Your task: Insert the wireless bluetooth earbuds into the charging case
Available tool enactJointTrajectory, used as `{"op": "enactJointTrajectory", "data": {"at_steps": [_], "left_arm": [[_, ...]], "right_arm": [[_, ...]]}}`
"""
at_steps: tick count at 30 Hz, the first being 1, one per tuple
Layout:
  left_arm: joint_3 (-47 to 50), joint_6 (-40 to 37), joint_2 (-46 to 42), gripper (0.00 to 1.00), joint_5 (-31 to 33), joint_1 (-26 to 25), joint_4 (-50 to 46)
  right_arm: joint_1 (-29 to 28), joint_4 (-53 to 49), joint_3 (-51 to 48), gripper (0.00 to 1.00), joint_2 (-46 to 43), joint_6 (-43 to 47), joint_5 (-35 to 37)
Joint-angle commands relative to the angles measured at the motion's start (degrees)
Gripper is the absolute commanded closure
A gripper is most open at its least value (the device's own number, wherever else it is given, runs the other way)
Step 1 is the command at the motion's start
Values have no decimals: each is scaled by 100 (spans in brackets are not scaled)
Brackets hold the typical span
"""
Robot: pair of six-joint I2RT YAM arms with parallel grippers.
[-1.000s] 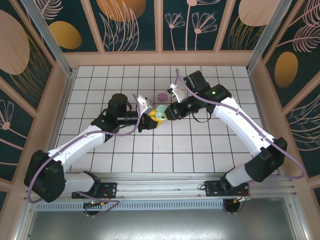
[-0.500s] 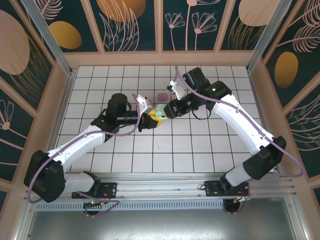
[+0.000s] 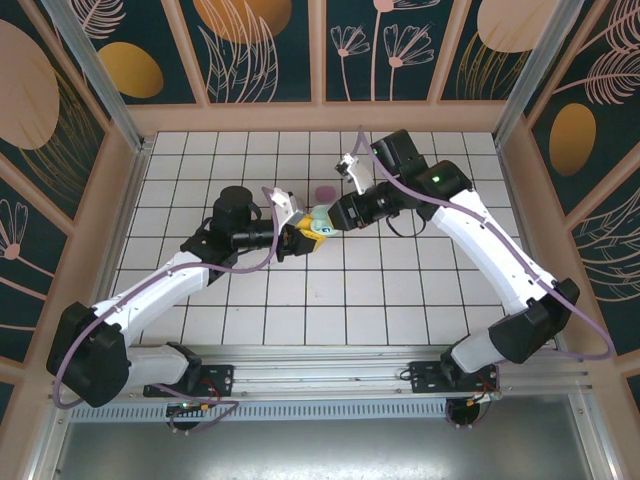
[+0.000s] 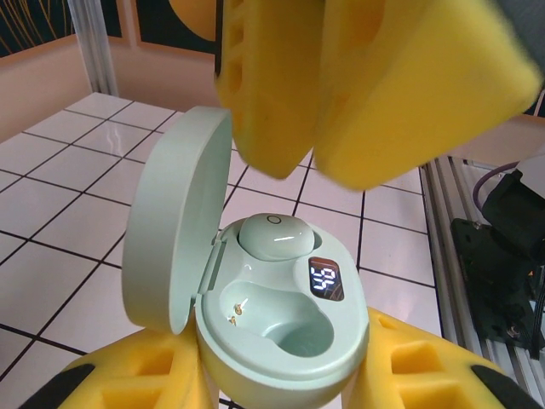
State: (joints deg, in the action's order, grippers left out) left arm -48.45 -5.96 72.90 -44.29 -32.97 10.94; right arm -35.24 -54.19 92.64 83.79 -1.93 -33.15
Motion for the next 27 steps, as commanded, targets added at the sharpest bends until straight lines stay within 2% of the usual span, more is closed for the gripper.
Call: {"op": "enactJointTrajectory", "data": {"at_steps": [1, 8, 13, 17, 23, 27], "left_arm": [[10, 35, -160, 78, 33, -9, 164], [85, 89, -279, 78, 78, -8, 165], [184, 95, -449, 78, 129, -8, 161], [222, 100, -573, 78, 148, -14, 120], [239, 129, -780, 78, 225, -11, -31], [387, 378, -906, 78, 249, -8, 13]], "right_arm": [[32, 420, 148, 64, -348, -130, -282], [353, 971, -238, 64, -774, -506, -473], [1273, 1535, -969, 64, -1019, -1101, -537], [1687, 1846, -1411, 64, -816, -1585, -434], [1717, 2547, -1802, 71, -22, -2104, -468], [1378, 2952, -1523, 73, 789, -2190, -187]]}}
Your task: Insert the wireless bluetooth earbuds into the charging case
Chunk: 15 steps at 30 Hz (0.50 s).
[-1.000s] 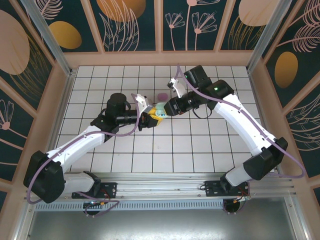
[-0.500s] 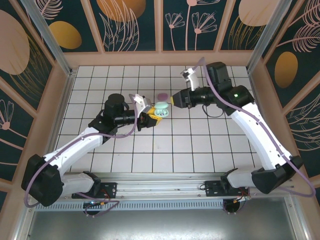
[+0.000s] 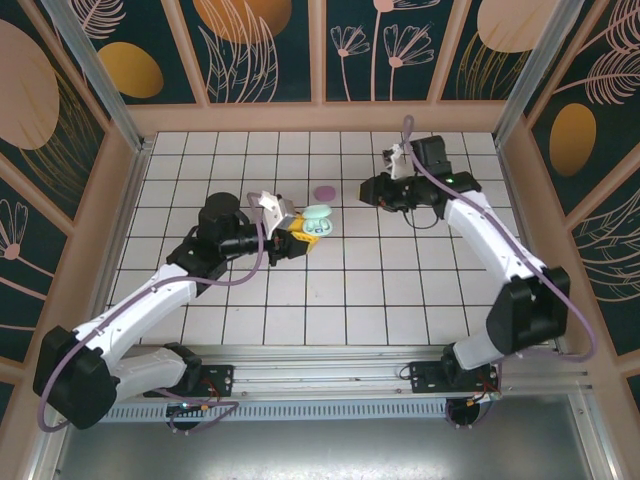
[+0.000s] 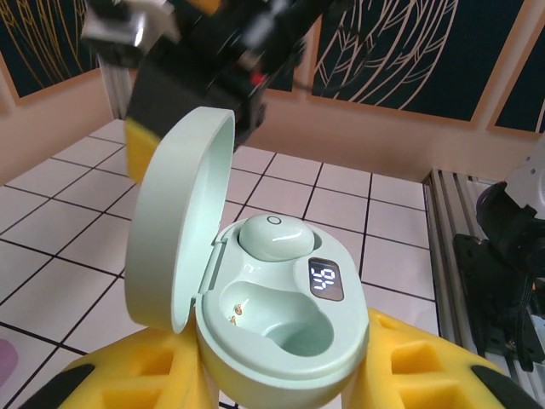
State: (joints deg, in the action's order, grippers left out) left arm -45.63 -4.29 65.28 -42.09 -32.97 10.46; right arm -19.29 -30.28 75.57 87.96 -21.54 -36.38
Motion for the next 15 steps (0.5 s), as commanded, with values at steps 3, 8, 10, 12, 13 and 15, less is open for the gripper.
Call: {"op": "enactJointTrajectory", "data": {"at_steps": [3, 8, 10, 12, 13, 15], "left_arm": [[257, 321, -308, 78, 126, -16, 22], [502, 392, -703, 79, 551, -12, -221], [596, 429, -890, 79, 776, -14, -325], [677, 485, -1064, 79, 1015, -9, -416], [725, 547, -1157, 79, 1196, -8, -467], [811, 605, -1353, 79, 1410, -13, -542]], "right_arm": [[-524, 667, 750, 73, 1253, -271, 138], [-954, 710, 1950, 75, 2678, -398, 193], [-1085, 665, 2510, 76, 3287, -475, 176], [-1173, 584, 3074, 76, 3781, -532, 169], [-1293, 568, 3328, 77, 4016, -587, 158], [-1430, 649, 3696, 79, 4351, -752, 158]]}}
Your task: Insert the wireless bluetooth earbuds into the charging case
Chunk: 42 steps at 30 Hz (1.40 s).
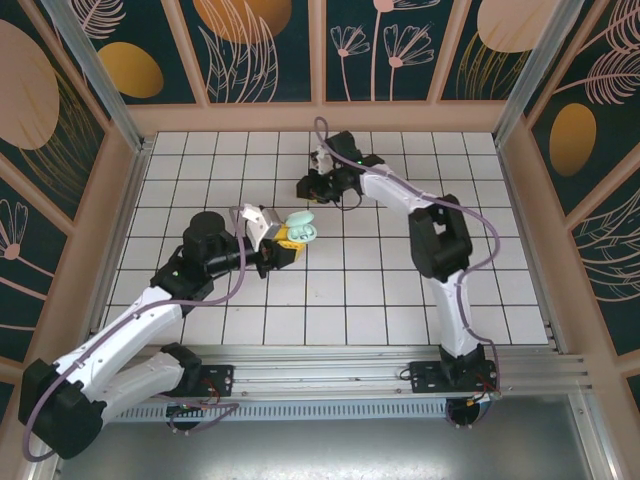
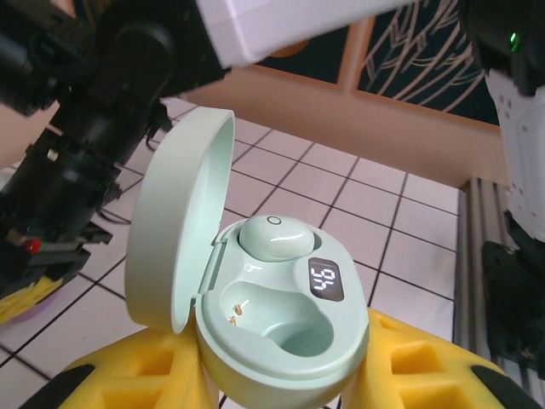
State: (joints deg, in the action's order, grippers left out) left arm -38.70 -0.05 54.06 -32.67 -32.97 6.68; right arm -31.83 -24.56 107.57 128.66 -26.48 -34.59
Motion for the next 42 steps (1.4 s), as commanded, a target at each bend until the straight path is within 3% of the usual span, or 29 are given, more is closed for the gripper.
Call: {"op": "enactJointTrajectory", "data": {"at_steps": [1, 8, 24, 31, 42], "left_arm": [[170, 229, -338, 79, 579, -13, -184], [379, 419, -878, 79, 1041, -11, -225], [406, 410, -1203, 80, 1258, -15, -211], [422, 382, -1291, 80, 1278, -11, -220], [416, 351, -1324, 80, 1245, -12, -211]], "right_arm": [[-255, 148, 681, 79, 436, -353, -17], [-695, 276, 1644, 79, 1243, -969, 357], [-1167, 757, 1921, 77, 1923, -2201, 768], [-1263, 646, 2033, 71, 2022, -2256, 979], [-1439, 122, 2417, 71, 2286, -2156, 1477]]}}
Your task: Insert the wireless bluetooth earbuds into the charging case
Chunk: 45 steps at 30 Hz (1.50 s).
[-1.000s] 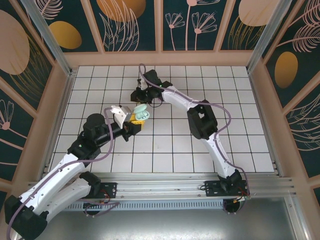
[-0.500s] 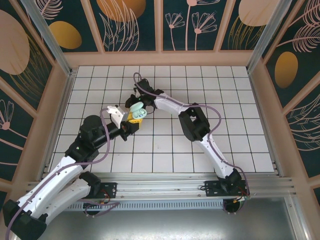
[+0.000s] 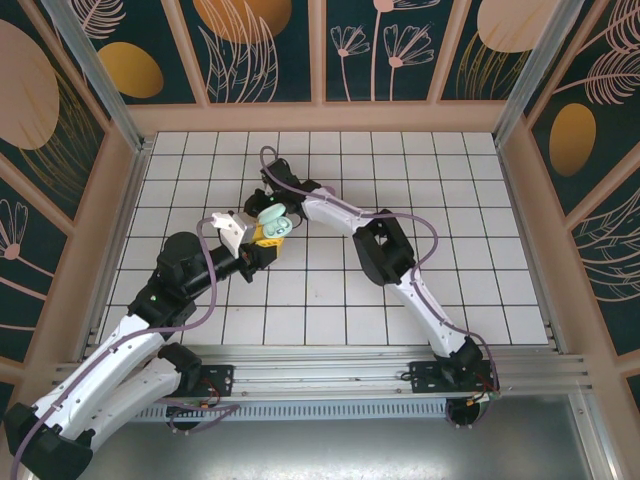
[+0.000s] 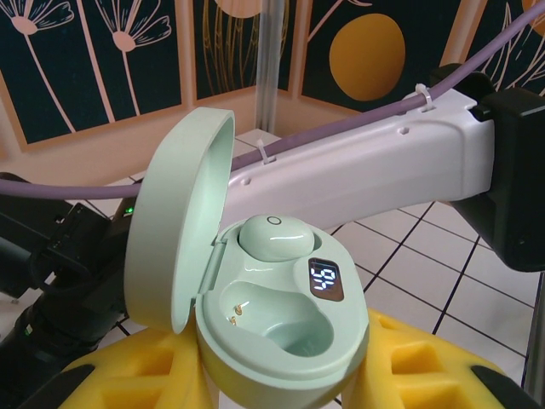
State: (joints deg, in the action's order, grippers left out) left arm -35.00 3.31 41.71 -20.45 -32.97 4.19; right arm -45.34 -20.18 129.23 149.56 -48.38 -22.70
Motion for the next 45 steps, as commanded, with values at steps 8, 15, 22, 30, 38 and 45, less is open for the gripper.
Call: {"op": "enactJointTrajectory", "data": {"at_steps": [8, 15, 22, 30, 38, 45], "left_arm": [[71, -13, -147, 80, 30, -8, 38], [46, -34, -163, 80, 36, -9, 29], [47, -56, -176, 80, 67, -12, 29], [47, -73, -182, 80, 101, -14, 29], [77, -84, -230, 80, 171, -9, -14], [86, -103, -330, 80, 251, -9, -66]], "right_arm": [[-192, -626, 352, 71, 266, 194, 814], [-307, -912, 564, 71, 424, 342, 1102], [-387, -939, 568, 71, 538, 400, 1169], [-493, -1057, 613, 72, 523, 566, 1213], [-443, -985, 674, 82, 339, 759, 1032], [-297, -1150, 432, 85, 50, 1041, 954]]}}
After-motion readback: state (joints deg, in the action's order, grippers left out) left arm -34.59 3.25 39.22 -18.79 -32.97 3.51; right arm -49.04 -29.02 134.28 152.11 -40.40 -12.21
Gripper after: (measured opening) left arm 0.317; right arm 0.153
